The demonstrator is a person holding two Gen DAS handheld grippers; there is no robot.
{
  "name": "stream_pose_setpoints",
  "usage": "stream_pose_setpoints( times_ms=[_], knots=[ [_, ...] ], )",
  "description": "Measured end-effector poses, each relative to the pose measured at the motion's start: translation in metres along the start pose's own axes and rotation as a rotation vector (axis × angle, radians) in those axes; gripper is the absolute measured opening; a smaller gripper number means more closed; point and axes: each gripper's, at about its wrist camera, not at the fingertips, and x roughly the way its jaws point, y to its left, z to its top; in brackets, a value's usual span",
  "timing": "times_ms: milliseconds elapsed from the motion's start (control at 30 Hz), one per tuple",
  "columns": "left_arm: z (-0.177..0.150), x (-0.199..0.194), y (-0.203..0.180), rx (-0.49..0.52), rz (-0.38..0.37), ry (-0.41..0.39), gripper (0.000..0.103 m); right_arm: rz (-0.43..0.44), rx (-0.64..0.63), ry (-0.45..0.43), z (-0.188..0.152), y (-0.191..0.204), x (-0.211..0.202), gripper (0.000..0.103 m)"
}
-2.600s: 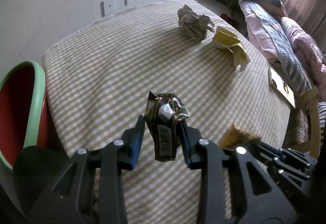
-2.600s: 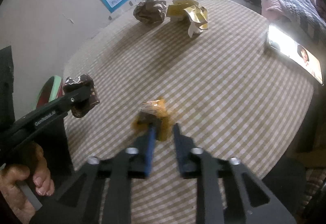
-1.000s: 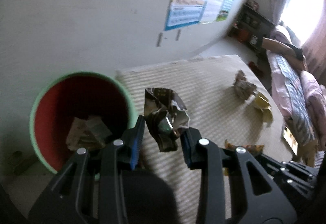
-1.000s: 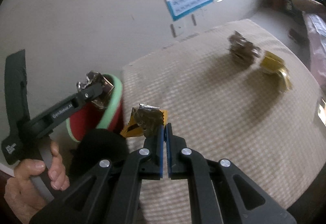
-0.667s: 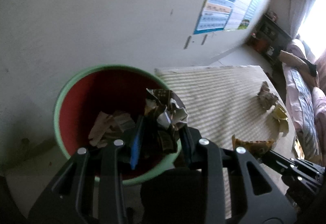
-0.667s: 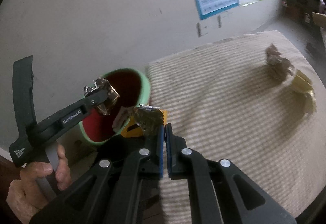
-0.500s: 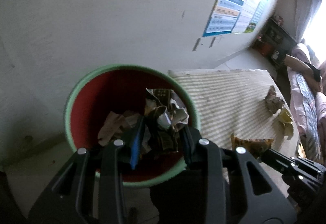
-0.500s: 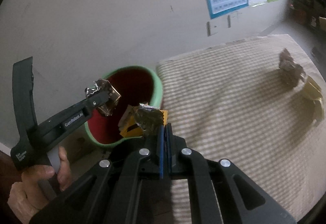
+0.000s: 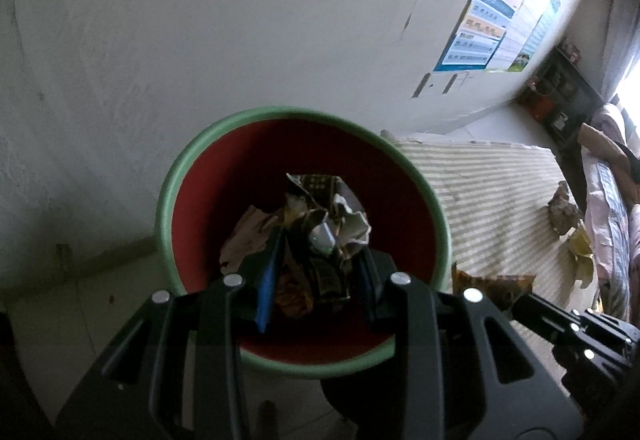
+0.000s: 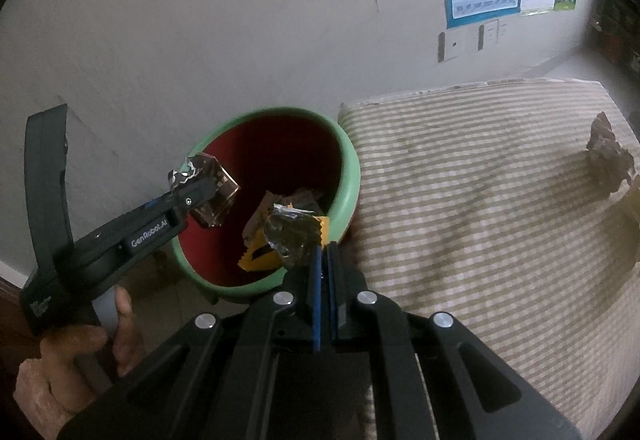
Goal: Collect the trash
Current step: 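Open both tools to drop the wrappers into the bucket, then grasp the yellow printed paper with the right tool while the left tool grasps crumpled paper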
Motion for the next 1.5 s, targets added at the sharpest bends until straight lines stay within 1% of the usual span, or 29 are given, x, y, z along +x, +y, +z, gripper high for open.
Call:
stream_pose_setpoints(
  times_ms=[167,267,333,367,400,467,533,567,733,767,833,900,1000,1033,1067,1100,1133,1200,1233,1333,1433,1500],
  knots=[
    [-0.001,0.006,0.005,-0.012,0.006,0.010,0.032,0.005,-0.007,0.005,0.009,0.007,0.011,0.004],
    [-0.001,0.008,0.008,-0.019,0.014,0.014,0.032,0.006,-0.019,0.004,0.015,0.013,0.015,0.006],
    [-0.001,0.010,0.011,-0.038,0.042,0.014,0.040,0.012,-0.026,-0.002,0.019,0.017,0.017,0.006],
    [-0.001,0.009,0.013,-0.050,0.045,0.009,0.048,0.015,-0.026,-0.002,0.021,0.019,0.017,0.008],
    [-0.001,0.009,0.016,-0.066,0.047,0.003,0.051,0.017,-0.027,-0.002,0.022,0.019,0.018,0.011],
    [0.000,0.008,0.018,-0.075,0.051,0.003,0.051,0.024,-0.031,-0.010,0.023,0.021,0.017,0.016],
    [0.000,0.008,0.017,-0.069,0.057,0.003,0.051,0.030,-0.021,-0.016,0.023,0.018,0.015,0.022],
    [0.000,0.007,0.017,-0.067,0.059,0.003,0.053,0.034,-0.013,-0.016,0.023,0.016,0.016,0.023],
    [0.001,0.003,0.006,-0.039,0.049,0.000,0.053,0.032,0.024,-0.045,0.022,0.000,0.003,0.023],
    [0.001,0.002,0.003,-0.031,0.046,-0.001,0.053,0.018,0.032,-0.053,0.020,-0.008,-0.002,0.024],
    [0.000,0.000,-0.005,-0.006,0.041,-0.002,0.053,-0.035,0.053,-0.073,0.014,-0.032,-0.012,0.028],
    [-0.001,0.000,-0.014,0.013,0.037,0.001,0.053,-0.090,0.076,-0.083,0.009,-0.056,-0.018,0.029],
    [-0.002,0.002,-0.031,0.048,0.028,0.006,0.053,-0.220,0.132,-0.086,-0.003,-0.111,-0.031,0.030],
    [-0.003,0.003,-0.039,0.068,0.026,0.008,0.053,-0.283,0.162,-0.089,-0.008,-0.139,-0.039,0.031],
    [-0.004,0.003,-0.044,0.080,0.026,0.009,0.053,-0.319,0.184,-0.093,-0.011,-0.158,-0.045,0.033],
    [-0.005,0.004,-0.050,0.094,0.025,0.010,0.053,-0.364,0.218,-0.098,-0.015,-0.182,-0.054,0.038],
    [-0.006,0.004,-0.055,0.105,0.023,0.011,0.053,-0.392,0.242,-0.100,-0.017,-0.198,-0.059,0.045],
    [-0.006,0.007,-0.066,0.124,0.022,0.017,0.053,-0.451,0.304,-0.098,-0.021,-0.237,-0.070,0.049],
    [-0.005,0.009,-0.071,0.134,0.024,0.020,0.053,-0.481,0.350,-0.097,-0.023,-0.261,-0.076,0.049],
    [-0.003,0.012,-0.091,0.179,0.028,0.023,0.053,-0.487,0.436,-0.076,-0.025,-0.304,-0.078,0.049],
    [0.003,0.012,-0.116,0.207,0.006,0.012,0.053,-0.470,0.454,-0.048,-0.024,-0.324,-0.068,0.049],
    [0.008,0.014,-0.133,0.219,-0.017,0.010,0.054,-0.463,0.453,-0.035,-0.023,-0.329,-0.062,0.048]
  ],
)
